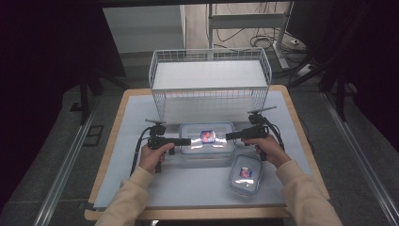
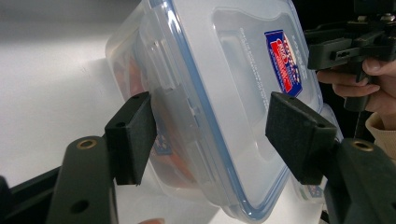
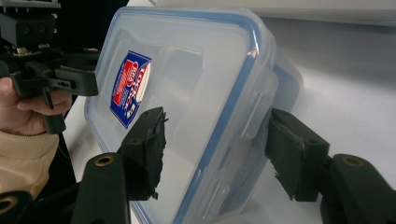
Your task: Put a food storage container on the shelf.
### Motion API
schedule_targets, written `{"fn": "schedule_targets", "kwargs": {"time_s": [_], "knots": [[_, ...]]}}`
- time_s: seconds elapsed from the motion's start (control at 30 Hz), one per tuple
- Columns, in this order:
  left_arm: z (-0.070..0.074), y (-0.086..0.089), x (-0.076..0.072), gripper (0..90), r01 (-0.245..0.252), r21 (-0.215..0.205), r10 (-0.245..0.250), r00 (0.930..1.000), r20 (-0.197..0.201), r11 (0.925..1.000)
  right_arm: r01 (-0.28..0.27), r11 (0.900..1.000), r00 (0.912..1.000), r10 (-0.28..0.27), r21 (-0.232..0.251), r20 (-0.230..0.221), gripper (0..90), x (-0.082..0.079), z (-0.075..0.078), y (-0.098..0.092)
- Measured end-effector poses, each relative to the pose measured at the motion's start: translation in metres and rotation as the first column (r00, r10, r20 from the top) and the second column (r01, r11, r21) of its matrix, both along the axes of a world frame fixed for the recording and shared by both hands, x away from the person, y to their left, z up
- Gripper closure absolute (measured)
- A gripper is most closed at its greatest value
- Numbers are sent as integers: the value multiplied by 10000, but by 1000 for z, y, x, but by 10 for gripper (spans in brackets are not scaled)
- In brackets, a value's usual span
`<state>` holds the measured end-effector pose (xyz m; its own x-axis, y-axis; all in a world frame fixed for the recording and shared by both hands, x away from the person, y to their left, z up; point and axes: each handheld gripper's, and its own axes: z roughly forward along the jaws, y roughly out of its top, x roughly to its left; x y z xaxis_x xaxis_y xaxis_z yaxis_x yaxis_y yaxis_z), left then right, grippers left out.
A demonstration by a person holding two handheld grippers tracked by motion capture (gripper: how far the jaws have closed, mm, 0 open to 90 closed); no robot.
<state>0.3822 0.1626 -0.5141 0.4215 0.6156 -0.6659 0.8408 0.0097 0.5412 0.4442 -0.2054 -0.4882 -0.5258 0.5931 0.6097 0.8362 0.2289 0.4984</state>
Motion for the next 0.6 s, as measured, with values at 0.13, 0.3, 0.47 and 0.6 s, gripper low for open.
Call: {"fn": "schedule_targets", "kwargs": {"time_s": [0.13, 0.3, 0.47, 0.6], "knots": [[1, 0, -1, 363, -56, 0, 56, 10000, 34, 10000, 81, 10000, 10000, -81, 3, 25, 417, -2, 2, 0], [3, 3, -3, 388, -49, -41, 49, 9999, 158, 10000, 179, 9997, 9998, -180, 154, 59, 446, -3, 3, -2], [6, 4, -6, 414, -203, 39, 202, 9992, 338, 9998, 241, 9992, 9994, -249, 325, 253, 468, -5, 5, -2], [9, 3, -8, 431, -284, 129, 277, 9984, 488, 9995, 277, 9985, 9991, -293, 471, 320, 489, -5, 6, -3]]}}
